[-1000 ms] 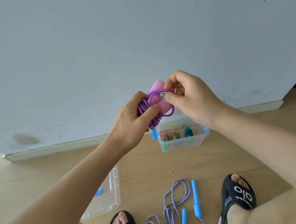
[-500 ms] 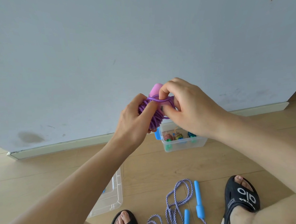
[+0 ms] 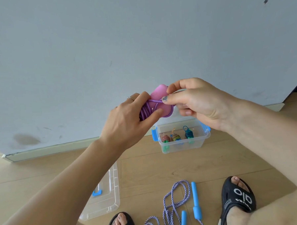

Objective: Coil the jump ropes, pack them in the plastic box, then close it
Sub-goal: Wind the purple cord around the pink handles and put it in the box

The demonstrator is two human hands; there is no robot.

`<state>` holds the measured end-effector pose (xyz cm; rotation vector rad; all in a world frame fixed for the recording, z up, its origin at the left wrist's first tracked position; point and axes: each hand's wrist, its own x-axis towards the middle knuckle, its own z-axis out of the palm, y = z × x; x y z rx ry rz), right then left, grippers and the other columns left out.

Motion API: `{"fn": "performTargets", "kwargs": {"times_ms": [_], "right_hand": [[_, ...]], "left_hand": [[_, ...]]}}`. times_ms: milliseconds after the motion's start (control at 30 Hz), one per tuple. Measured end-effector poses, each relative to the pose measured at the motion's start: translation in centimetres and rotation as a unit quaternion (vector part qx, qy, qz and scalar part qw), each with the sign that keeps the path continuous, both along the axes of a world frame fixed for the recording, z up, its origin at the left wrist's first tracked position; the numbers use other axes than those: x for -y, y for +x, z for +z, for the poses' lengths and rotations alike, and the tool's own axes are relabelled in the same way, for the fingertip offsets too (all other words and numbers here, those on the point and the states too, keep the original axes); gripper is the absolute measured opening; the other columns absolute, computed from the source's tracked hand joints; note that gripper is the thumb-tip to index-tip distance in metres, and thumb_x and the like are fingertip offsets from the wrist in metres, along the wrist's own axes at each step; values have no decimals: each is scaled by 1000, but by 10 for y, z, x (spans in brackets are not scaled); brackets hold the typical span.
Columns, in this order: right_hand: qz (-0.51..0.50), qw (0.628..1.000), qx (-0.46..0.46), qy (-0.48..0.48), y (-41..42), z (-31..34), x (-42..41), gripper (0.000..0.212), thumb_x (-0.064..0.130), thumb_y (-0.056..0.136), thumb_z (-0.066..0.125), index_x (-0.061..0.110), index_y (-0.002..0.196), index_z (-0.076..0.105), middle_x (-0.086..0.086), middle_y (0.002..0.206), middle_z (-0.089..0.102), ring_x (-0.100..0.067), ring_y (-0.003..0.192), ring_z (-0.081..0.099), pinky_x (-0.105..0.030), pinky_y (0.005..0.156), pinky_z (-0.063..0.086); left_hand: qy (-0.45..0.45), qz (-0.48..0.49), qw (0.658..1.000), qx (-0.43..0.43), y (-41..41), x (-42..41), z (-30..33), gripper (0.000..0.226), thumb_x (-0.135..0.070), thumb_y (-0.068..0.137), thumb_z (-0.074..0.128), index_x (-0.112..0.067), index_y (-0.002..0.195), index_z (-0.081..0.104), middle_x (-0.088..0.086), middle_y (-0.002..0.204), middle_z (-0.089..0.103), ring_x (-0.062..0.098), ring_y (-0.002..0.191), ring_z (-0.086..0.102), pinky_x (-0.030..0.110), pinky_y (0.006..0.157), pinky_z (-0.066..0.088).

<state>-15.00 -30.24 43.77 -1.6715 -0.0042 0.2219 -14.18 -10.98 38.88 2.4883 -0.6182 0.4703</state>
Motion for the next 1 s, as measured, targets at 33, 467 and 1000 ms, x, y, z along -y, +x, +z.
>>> {"fn": "performTargets", "kwargs": {"times_ms": [33,467,1000], "right_hand": [[2,1000,-12,12,-1,0,0,18,2,86,69,13,94,58,9,53,47,-7,46,35,-24,48,26],[11,993,-84,80,2,-15,-6,36,0,91,57,15,60,69,1,63,47,-9,49,25,-23,44,21],[-24,998,-36,-56,6,-15,-6,2,13,90,62,14,90,61,4,63,50,-4,41,37,-23,45,28]], "left_hand": [[2,-7,1000,-7,0,0,0,38,-64,89,42,-28,94,50,-9,80,55,15,70,54,33,58,44],[-9,13,992,-129,1,3,3,36,-66,83,56,-32,95,56,-12,79,61,6,70,58,28,60,48],[49,-53,995,-65,-1,9,-5,41,-58,93,43,-18,99,45,-6,78,60,19,66,57,42,61,49]]}}
